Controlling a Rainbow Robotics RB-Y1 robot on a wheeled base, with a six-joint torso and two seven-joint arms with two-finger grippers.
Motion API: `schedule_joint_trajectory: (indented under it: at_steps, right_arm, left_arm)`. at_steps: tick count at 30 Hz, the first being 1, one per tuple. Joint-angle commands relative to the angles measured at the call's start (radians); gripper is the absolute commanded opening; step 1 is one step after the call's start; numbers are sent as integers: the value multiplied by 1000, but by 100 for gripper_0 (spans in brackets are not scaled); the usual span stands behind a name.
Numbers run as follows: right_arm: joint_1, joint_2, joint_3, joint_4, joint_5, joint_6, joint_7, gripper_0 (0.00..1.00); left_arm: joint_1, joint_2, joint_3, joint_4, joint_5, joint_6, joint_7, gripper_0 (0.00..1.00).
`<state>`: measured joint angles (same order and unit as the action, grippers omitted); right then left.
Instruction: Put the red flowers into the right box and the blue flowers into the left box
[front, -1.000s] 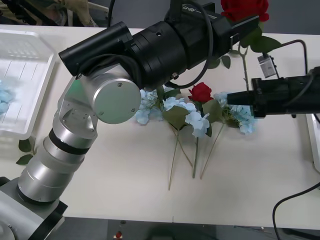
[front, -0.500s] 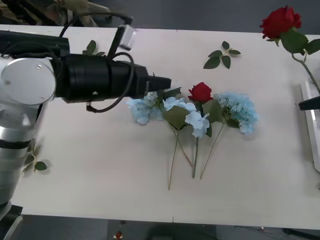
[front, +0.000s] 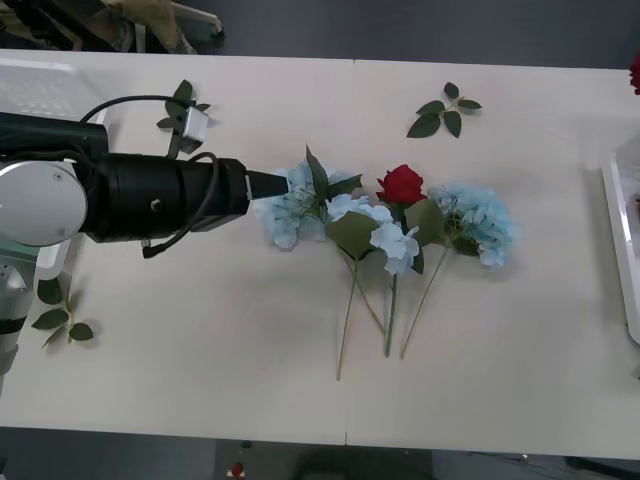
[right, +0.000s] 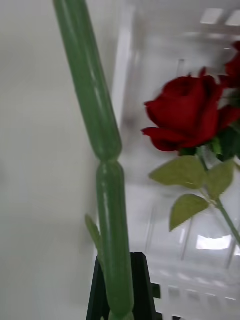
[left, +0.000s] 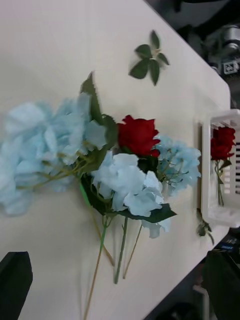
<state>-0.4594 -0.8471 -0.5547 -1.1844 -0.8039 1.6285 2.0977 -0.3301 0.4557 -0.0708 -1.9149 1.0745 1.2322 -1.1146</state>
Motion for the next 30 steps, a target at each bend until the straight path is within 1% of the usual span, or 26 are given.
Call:
schedule_joint_trajectory:
  at_steps: [1,4,8,10,14,15,16,17,18,19,20,22,25,27,28,29,30]
  right_arm:
    - [125,-55,9,-34,-15,-121,-41,0]
    - [197,-56,10,-34,-27,-210,-51,0]
    - [262,-56,16,-34,-32,-315,-67,0]
    - [278,-56,21,-34,-31,-355,-79,0]
    - [281,-56,29,-34,-20,-386,-147,0]
    - [281,-55,32,-34,-14,-400,-163,3]
    - [281,-55,36,-34,-12,-412,-173,11]
    - [281,-56,42,-34,-8,-424,-177,24]
    - [281,-56,53,-30,-1,-440,-177,43]
    - [281,-55,56,-26,0,-449,-179,55]
    - [280,-55,62,-12,2,-464,-177,71]
    - [272,-56,70,14,0,-481,-168,86]
    - [265,-56,88,28,-4,-490,-156,91]
    - [258,-56,110,25,-24,-484,-143,92]
    - [258,-56,110,25,-24,-484,-143,92]
    - [257,-58,125,-3,-67,-455,-151,92]
    - [257,-58,130,-17,-80,-441,-159,92]
  left_arm:
    - [-23,-2,-32,-16,-102,32,148,100]
    - [-38,0,-73,2,-176,32,213,100]
    - [-81,-6,-130,68,-240,16,217,100]
    - [-109,-15,-155,102,-272,12,214,100]
    - [-159,-48,-181,174,-318,10,205,100]
    - [-173,-63,-181,200,-330,10,203,100]
    - [-184,-74,-181,218,-335,10,202,100]
    - [-196,-84,-176,241,-340,9,202,100]
    - [-211,-98,-169,272,-343,6,202,100]
    - [-221,-104,-162,289,-343,4,200,100]
    - [-238,-118,-153,324,-347,4,200,100]
    - [-270,-137,-142,382,-357,4,199,100]
    - [-307,-155,-142,450,-366,-14,199,100]
    - [-333,-166,-153,508,-367,-39,197,100]
    - [-333,-166,-153,508,-367,-39,197,100]
    - [-360,-172,-176,560,-360,-56,199,100]
    - [-371,-173,-187,576,-353,-60,200,100]
